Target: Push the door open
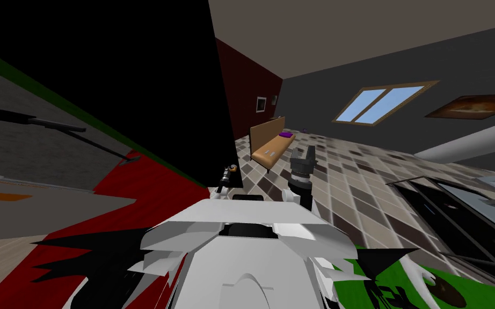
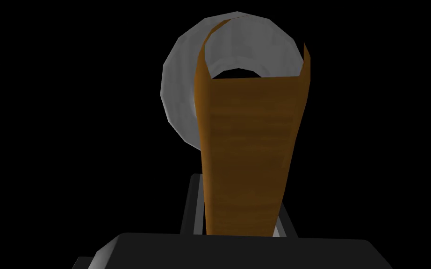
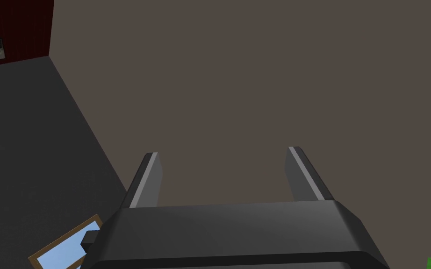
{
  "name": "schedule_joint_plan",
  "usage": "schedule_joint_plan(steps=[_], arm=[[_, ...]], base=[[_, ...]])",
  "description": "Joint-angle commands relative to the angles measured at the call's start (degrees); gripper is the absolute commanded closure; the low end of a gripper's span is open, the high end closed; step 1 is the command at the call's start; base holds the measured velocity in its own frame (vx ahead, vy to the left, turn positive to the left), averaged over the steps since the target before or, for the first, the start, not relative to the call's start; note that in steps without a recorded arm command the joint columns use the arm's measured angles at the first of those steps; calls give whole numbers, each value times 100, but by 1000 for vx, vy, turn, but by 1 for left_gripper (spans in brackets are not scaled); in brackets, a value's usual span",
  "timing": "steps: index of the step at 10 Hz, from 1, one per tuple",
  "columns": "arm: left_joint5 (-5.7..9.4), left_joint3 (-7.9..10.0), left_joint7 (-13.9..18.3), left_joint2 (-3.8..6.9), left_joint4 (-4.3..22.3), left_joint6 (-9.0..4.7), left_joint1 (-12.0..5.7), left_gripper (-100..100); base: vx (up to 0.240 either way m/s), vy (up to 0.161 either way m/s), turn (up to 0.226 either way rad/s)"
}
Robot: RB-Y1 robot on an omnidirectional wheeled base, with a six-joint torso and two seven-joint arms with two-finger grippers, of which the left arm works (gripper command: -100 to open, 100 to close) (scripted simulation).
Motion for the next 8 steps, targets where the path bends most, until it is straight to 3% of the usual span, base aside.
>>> schedule_joint_plan(steps=[1, 8], arm=[[90, 180, -67, 68, 73, -37, -85, 100], [296, 562, -228, 36, 105, -39, -89, 100]], base=[[186, -107, 82], [161, -97, 61]])
